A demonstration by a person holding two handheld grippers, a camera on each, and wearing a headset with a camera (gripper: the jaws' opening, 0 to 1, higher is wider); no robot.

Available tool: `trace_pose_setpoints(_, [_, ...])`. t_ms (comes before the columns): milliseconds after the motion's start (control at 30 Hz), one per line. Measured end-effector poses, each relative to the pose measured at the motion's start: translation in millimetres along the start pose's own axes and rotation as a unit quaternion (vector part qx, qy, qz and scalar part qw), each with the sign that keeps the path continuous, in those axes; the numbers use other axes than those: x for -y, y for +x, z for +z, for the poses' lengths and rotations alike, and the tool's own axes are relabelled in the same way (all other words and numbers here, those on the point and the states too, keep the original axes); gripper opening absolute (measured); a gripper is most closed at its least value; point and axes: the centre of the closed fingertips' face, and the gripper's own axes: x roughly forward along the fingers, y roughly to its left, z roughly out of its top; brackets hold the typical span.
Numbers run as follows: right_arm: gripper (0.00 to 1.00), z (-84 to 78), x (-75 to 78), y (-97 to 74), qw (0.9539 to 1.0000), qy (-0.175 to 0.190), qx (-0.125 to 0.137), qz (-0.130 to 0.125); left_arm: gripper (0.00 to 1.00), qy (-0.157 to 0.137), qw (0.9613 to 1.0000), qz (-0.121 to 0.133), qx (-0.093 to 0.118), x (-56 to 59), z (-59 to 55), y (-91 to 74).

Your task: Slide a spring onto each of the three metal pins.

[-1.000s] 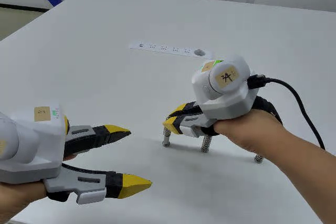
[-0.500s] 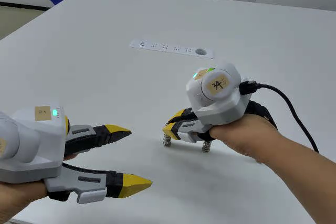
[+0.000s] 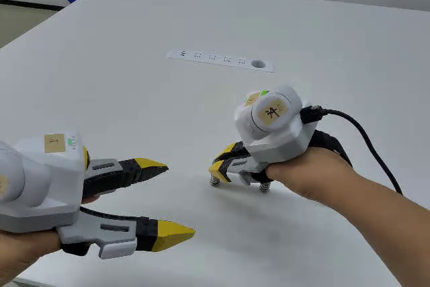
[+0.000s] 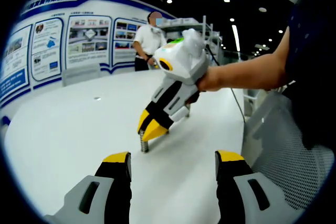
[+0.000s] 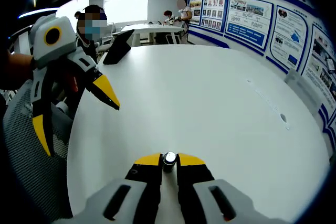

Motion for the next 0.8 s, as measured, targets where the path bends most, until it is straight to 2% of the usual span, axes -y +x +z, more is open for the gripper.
trace_pose_setpoints(400, [0.17,5.4,-0.7,-8.6,0.9999,-0.009,0.01,-0.007,0.66,0.001,1.0,0.001,0.004,-0.4,2.7,0.2])
trace_pose_setpoints(800, [0.21,4.9,-7.5,-28.7,0.9995,-0.018,0.02,-0.016,0.67,0.0,0.9999,0.002,0.01,-1.9,6.7,2.4])
